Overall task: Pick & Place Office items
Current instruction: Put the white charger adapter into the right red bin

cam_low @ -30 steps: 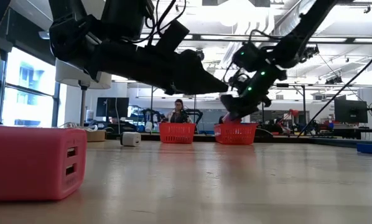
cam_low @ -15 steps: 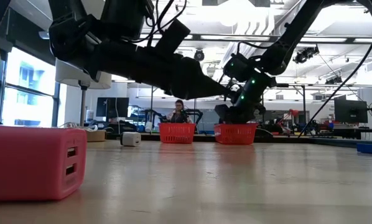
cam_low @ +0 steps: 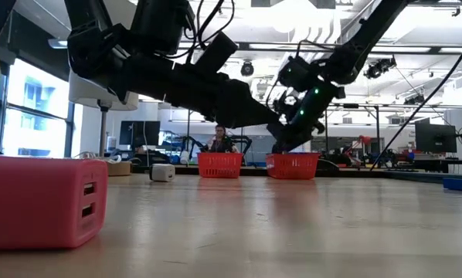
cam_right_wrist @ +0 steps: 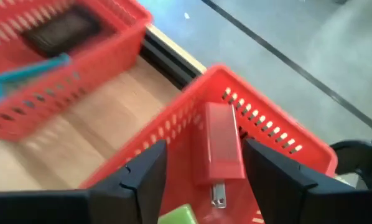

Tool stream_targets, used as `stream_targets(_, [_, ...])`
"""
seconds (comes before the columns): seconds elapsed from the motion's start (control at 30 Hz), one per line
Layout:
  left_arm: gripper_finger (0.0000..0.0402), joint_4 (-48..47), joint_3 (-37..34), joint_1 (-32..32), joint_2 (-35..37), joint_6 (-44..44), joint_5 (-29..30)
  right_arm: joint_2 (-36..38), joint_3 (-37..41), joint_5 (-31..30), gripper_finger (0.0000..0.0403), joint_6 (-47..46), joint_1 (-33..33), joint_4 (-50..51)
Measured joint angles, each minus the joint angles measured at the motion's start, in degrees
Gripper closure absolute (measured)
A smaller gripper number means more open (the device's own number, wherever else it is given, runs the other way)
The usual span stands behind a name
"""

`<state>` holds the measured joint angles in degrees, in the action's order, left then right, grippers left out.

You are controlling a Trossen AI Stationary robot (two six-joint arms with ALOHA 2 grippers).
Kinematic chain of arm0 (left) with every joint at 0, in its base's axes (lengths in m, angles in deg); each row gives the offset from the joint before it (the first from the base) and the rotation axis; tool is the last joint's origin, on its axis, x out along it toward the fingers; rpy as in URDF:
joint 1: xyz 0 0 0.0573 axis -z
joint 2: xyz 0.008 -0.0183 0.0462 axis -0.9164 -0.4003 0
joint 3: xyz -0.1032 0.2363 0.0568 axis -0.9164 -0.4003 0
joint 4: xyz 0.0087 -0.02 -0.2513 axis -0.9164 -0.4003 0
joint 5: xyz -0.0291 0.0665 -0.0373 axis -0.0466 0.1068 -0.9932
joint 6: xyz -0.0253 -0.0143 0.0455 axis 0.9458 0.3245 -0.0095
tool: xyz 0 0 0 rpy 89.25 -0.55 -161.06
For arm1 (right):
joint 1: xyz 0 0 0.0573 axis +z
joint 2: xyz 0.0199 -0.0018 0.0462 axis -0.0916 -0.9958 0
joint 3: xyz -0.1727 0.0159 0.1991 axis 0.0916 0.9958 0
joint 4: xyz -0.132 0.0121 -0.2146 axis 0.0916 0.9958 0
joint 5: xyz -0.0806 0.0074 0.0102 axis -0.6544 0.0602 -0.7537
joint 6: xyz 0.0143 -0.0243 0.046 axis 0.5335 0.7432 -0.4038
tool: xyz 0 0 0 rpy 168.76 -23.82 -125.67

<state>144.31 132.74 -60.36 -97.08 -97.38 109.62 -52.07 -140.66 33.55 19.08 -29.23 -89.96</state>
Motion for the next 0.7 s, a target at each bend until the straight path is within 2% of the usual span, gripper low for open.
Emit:
stream_targets(0.3, [0.0065,-0.87,0.0,0.02,0.0,-1.45,1.55,7.79,0.0,-0.71,0.0214,1.03,4.45,7.57])
stream_targets(0.37, [0.0065,-2.62,0.02,0.6,0.0,-4.48,6.26,9.57,0.02,-0.57,0.0215,0.99,5.55,11.28])
stream_targets(0.53, [0.0065,-5.66,0.02,3.63,-0.02,-10.81,22.62,12.08,0.02,-0.67,0.0216,-0.26,8.89,18.73])
stream_targets(0.63, [0.0065,-4.64,0.02,5.64,0.46,-18.45,32.76,12.19,0.04,-0.76,0.0219,-1.81,10.72,21.71])
stream_targets(0.7, [0.0065,-0.55,0.02,6.51,0.6,-24.54,40.57,12.19,0.04,-0.79,0.022,-2.0,11.7,23.11])
